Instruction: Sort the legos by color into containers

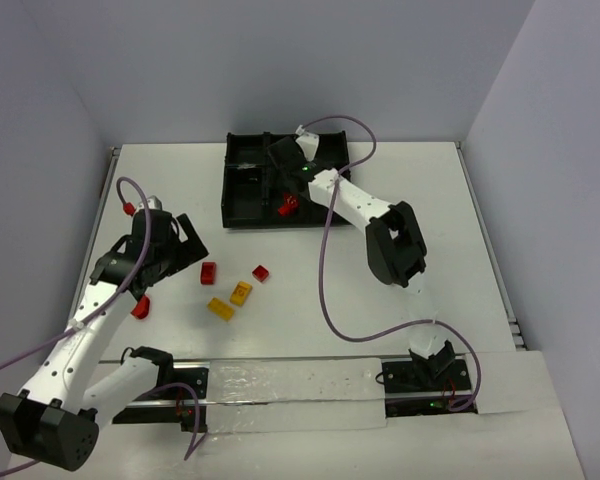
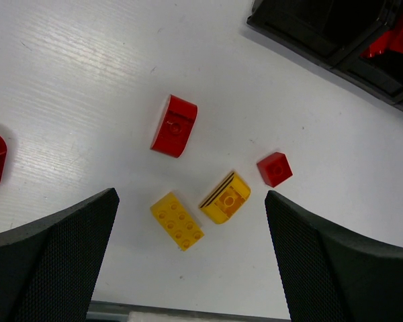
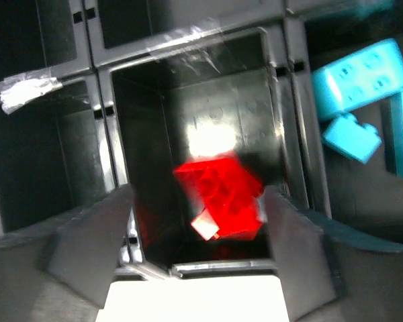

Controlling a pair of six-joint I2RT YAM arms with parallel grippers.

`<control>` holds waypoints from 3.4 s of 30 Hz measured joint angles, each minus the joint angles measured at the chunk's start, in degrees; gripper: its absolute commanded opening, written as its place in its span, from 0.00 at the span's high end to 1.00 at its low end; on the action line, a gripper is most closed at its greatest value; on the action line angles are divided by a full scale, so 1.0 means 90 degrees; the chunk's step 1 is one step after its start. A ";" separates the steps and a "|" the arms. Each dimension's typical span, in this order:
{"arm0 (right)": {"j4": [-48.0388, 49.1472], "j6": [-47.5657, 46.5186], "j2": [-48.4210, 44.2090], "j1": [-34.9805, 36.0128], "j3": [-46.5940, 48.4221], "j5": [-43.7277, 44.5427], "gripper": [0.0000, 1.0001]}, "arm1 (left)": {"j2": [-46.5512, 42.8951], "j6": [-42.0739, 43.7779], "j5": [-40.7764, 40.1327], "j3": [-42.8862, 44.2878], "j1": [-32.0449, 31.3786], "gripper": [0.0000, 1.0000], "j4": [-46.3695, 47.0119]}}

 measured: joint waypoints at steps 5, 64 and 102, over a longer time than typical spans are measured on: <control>-0.0075 -0.0029 0.0243 -0.0013 0.0343 -0.0115 0.09 | -0.0118 -0.0074 0.0104 0.0021 0.0000 0.01 -0.0038; 0.0767 -0.1240 -0.1295 0.1971 -0.3430 -0.1509 0.59 | -0.0025 -0.0690 0.0018 -0.0051 0.0049 0.01 -0.0124; 0.0042 -0.1157 -0.0154 -0.0022 -0.0106 -0.0517 0.12 | 0.1412 -0.0480 -0.0027 0.0058 0.0049 0.03 0.0226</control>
